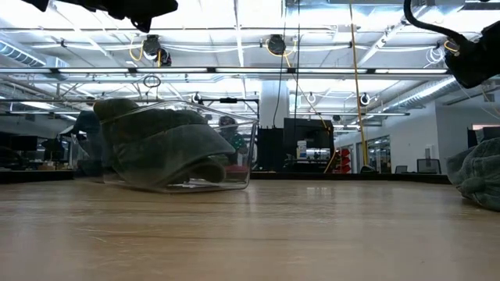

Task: Pick & Place hat
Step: Put the black cap into the bottom transparent bin

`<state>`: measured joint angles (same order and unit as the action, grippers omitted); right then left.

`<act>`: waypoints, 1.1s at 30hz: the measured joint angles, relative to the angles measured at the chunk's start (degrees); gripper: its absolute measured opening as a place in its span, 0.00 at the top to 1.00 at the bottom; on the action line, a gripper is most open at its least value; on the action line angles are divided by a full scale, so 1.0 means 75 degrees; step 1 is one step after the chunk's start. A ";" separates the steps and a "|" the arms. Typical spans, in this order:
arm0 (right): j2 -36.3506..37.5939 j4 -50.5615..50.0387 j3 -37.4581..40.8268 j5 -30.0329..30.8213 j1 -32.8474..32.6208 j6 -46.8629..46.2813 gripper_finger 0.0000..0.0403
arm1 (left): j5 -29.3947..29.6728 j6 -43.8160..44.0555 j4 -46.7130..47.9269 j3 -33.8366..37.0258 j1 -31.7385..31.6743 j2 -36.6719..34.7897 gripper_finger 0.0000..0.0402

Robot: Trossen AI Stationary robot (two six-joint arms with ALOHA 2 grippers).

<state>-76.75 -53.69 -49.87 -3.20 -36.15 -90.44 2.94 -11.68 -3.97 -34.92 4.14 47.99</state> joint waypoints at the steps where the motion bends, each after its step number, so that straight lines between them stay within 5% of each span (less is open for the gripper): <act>1: 0.0000 0.0074 0.0000 0.0000 0.0002 0.0001 0.22 | 0.0000 0.0000 0.0000 0.0000 0.0000 0.0000 0.94; 15: 0.0000 0.0332 0.0000 -0.0213 0.0005 0.0154 0.26 | 0.0000 -0.0003 0.0277 0.0000 0.0000 0.0000 0.94; 30: 0.0000 0.0386 0.0000 -0.0183 0.0005 0.0573 0.94 | 0.0000 -0.0003 0.0274 0.0000 0.0000 0.0000 0.94; 33: 0.0000 0.0387 0.0000 -0.0146 0.0005 0.0688 0.98 | 0.0000 -0.0006 0.0274 0.0000 0.0000 0.0000 0.94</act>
<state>-76.75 -50.78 -49.87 -4.29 -36.12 -85.28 2.94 -11.73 -1.91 -34.92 4.14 47.99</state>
